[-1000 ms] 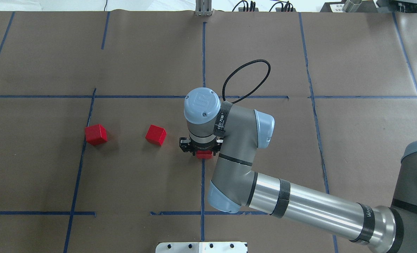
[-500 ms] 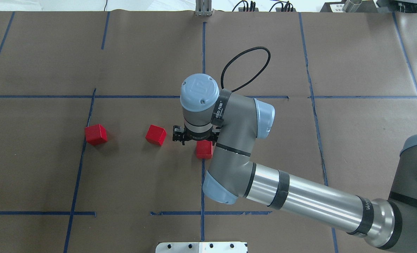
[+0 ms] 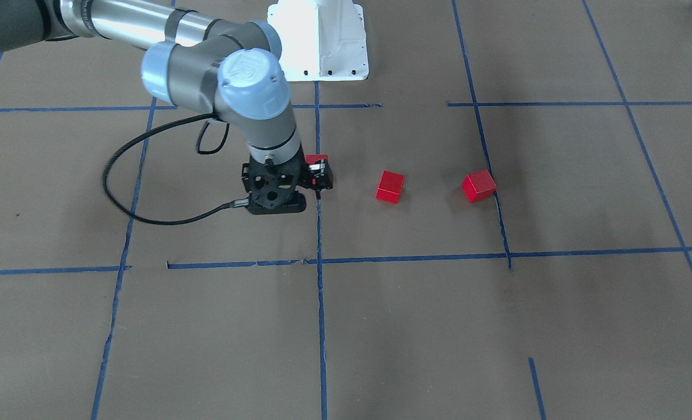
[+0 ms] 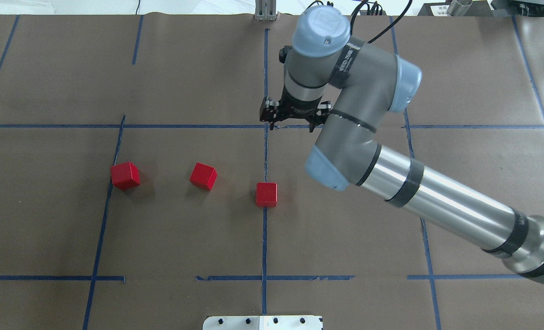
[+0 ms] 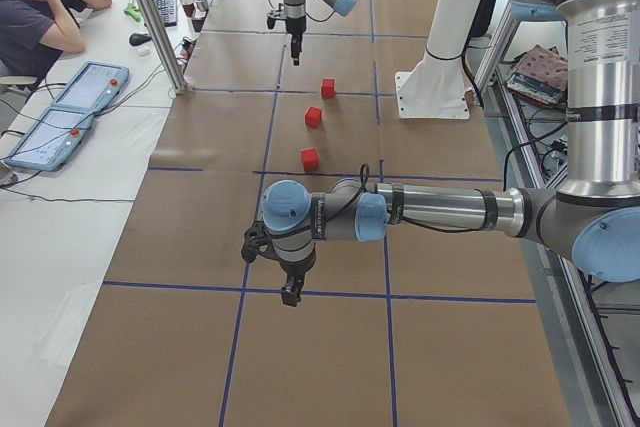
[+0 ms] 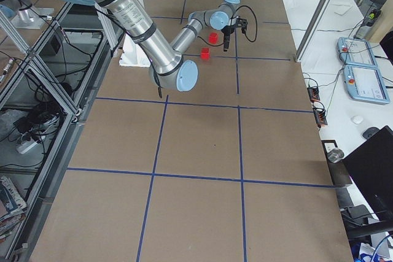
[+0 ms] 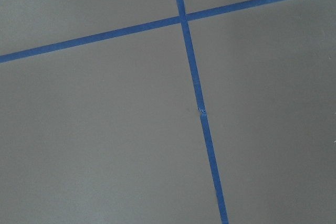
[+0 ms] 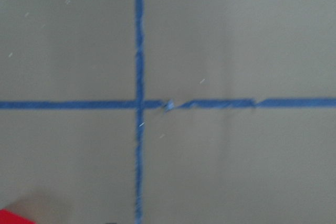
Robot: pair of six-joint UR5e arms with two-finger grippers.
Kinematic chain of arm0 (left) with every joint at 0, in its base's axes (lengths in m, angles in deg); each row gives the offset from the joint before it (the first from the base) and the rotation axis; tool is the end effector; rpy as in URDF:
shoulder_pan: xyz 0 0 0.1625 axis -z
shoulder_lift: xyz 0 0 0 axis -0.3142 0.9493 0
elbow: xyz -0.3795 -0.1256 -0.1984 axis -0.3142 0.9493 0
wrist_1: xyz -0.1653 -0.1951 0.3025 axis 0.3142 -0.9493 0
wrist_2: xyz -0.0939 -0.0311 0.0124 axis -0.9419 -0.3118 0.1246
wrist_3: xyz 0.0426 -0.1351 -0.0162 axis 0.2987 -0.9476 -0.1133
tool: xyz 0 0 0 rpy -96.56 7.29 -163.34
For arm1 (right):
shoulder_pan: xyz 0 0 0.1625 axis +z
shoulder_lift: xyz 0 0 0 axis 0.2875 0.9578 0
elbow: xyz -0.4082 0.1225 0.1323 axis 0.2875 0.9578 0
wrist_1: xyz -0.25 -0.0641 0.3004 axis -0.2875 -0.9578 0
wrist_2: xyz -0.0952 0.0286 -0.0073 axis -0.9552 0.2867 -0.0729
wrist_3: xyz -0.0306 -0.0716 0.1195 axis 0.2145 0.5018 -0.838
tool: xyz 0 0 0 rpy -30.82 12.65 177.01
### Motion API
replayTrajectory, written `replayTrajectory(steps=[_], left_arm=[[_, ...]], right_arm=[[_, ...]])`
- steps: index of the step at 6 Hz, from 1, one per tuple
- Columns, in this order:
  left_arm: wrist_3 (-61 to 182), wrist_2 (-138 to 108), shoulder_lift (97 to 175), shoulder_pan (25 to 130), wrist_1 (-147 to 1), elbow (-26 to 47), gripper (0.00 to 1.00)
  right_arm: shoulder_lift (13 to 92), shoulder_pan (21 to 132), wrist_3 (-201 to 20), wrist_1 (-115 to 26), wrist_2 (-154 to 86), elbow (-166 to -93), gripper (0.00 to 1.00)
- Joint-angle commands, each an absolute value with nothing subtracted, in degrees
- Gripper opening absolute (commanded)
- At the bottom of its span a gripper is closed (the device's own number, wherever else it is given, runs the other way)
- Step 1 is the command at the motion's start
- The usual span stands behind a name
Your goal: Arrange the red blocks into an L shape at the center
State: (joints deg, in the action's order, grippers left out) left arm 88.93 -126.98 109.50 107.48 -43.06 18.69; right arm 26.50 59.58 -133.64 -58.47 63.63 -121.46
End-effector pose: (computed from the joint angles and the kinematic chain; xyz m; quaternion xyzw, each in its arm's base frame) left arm -0.0290 -0.4163 0.6961 0.0280 0.3700 0.1105 0.9220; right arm -0.5145 -0.5599 0.2529 0.0000 -0.4174 0.0067 0.9087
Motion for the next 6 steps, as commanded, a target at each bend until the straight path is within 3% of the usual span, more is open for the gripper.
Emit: replayTrajectory(steps=[1, 3, 6], left_arm=[[88.55, -126.95, 110.51, 107.0, -45.16, 18.73, 1.0], [88.29, -126.86, 111.3, 107.0, -56.73, 18.38, 1.0], [81.84, -127.47, 116.12, 102.97, -57.84, 18.46, 1.0]], right_arm=[[35.17, 72.28, -114.37, -58.54, 69.47, -121.49, 1.0], [45.89, 83.63, -90.22, -58.54, 71.24, -122.79, 1.0], [77.3, 93.49, -71.34, -58.37, 73.09, -145.14, 0.99]])
